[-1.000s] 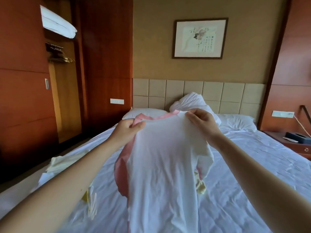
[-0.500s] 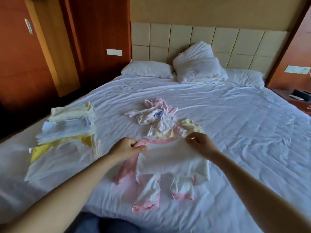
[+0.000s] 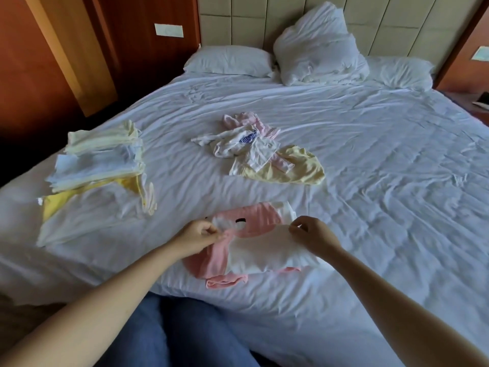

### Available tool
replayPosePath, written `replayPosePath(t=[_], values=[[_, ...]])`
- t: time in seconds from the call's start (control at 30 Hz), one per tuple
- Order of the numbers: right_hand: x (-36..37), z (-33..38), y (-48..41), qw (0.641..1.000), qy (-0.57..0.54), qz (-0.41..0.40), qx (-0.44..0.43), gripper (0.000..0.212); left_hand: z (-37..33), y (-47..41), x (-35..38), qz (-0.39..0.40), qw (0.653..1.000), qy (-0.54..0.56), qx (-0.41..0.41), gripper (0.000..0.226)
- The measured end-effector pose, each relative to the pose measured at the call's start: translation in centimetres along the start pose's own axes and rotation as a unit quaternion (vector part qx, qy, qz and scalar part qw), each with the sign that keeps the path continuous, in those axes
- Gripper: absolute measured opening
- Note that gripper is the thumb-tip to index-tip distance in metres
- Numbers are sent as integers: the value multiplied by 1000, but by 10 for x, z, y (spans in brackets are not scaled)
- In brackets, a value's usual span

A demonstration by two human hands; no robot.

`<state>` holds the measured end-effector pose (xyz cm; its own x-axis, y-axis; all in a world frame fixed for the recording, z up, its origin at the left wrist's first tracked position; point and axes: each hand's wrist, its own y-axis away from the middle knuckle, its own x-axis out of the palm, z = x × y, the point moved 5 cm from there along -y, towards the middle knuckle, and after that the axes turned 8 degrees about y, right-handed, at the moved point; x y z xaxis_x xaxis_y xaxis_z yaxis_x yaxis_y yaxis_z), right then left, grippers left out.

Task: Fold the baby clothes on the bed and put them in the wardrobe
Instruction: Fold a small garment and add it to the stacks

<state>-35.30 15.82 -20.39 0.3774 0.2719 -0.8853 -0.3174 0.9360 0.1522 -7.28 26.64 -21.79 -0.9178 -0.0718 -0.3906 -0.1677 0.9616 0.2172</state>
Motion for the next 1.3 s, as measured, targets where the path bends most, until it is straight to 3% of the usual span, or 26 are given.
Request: replayPosePath(t=[0.1,0.23,0.37,0.47,0.57,0.73,0.9,1.1,1.2,1.3], values=[[-9,0,-6,999,34,29,-9,18,0,3,-2,53,997,-10,-61,51],[-15,4,-13,992,74,93,-33,14,1,5,-2,64,988,-14,-139,28],[-21,14,-12,982,86,166,-34,20,5,10,-1,73,971,15,-227,25],[-25,17,-11,979,42,200,-7,10,5,11,-4,70,967,41,-242,20],[-30,14,-12,971,-88,221,21,12,-5,9,-12,51,967,140,-207,12],[-50,21,-18,968,-167,188,24,15,-32,5,-30,62,966,181,-175,23],[-69,29,-31,975,-161,154,16,8,-59,-6,-50,72,987,13,-140,15],[-101,53,-51,981,-147,129,-11,3,-88,-25,-80,122,971,-94,-181,17],[-127,76,-70,985,-149,80,-34,6,-113,-43,-108,62,981,-97,-158,14],[-163,101,-96,981,-188,-18,-52,6,-151,-65,-146,-77,993,-41,-81,11]])
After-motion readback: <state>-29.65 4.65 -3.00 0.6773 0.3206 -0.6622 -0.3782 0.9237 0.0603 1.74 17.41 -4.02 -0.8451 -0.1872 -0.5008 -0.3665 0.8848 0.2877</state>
